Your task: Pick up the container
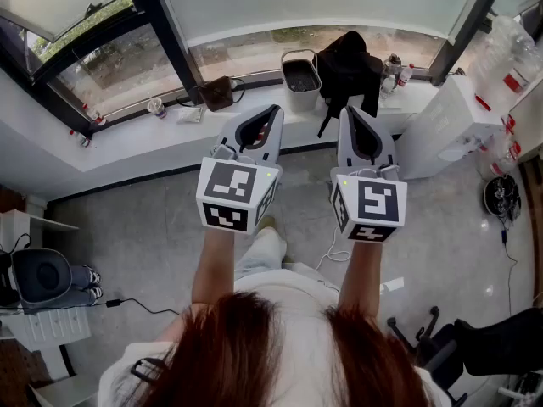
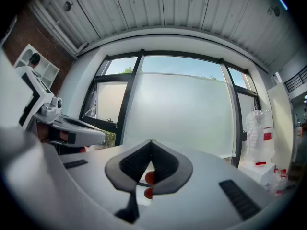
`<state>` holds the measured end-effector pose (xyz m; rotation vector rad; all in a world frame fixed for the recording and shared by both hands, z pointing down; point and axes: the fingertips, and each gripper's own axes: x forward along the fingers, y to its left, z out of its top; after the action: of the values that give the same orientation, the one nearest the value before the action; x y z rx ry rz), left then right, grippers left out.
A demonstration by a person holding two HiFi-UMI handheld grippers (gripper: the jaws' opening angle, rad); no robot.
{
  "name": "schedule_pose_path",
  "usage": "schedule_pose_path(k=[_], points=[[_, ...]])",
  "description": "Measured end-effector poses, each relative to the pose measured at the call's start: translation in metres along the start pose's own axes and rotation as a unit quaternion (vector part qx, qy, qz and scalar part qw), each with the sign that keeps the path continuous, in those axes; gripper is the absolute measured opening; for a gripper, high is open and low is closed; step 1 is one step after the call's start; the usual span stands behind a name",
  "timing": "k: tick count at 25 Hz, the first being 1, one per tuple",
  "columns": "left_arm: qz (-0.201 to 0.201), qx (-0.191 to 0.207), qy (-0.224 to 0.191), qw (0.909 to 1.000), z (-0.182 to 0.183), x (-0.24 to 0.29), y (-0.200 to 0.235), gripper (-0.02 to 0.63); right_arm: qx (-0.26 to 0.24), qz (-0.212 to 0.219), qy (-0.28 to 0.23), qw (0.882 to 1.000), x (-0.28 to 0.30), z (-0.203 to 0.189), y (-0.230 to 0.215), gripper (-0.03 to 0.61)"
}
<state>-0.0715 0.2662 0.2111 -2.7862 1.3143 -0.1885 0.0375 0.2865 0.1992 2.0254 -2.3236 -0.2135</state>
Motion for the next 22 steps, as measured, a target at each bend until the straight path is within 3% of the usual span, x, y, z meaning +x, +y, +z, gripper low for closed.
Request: schedule_pose_path(k=[22], points=[[-0.019, -0.004, 0.005, 0.9998, 0.005, 0.092, 0.065, 0.017, 0.023, -0.007, 0.000, 1.000, 0.102, 0.000, -0.022, 0.025]])
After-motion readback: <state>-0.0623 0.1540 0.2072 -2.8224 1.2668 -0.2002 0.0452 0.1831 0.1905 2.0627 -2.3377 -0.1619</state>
